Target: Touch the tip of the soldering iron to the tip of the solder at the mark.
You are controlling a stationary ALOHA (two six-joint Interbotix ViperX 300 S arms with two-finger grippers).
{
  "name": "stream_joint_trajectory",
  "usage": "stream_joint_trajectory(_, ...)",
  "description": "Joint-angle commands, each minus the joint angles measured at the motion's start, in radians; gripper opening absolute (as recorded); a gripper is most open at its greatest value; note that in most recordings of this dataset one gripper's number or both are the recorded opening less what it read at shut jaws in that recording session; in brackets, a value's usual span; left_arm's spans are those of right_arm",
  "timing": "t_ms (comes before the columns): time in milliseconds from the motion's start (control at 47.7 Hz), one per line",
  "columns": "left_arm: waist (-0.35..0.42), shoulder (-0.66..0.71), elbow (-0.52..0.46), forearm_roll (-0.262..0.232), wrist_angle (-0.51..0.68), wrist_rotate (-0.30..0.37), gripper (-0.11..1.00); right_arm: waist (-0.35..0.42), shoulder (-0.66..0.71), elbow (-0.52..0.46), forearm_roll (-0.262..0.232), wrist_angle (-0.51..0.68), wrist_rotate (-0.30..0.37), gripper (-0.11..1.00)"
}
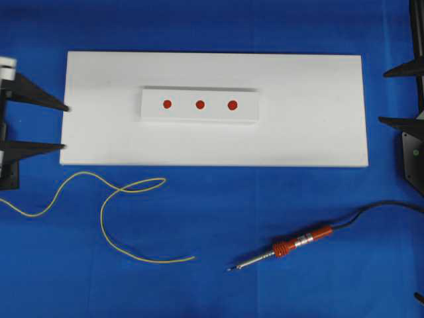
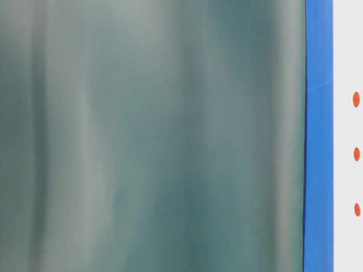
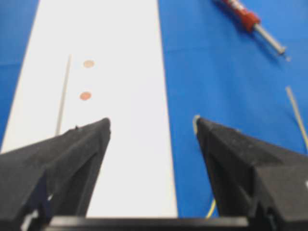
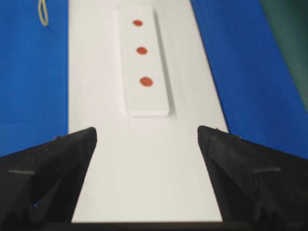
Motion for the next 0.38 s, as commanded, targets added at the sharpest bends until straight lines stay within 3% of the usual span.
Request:
stream_joint_trajectory(0,0.002,-0.084,0.058,0.000,-0.023,-0.006,0.67,-0.003,0.009,0.031,-0.003,-0.064,0.018,0.82)
stream_joint_trajectory(147,0.003,-0.190,0.138,-0.002,-0.021,-0.011,0.66,-0.012,0.040,0.109,-0.002,-0.193,0.058,0.82)
stream_joint_trajectory(356,0.003,-0.216,0.192,-0.003,-0.005,-0.011,0.67,-0.060,0.089,0.146,-0.002,-0.319,0.084,0.82)
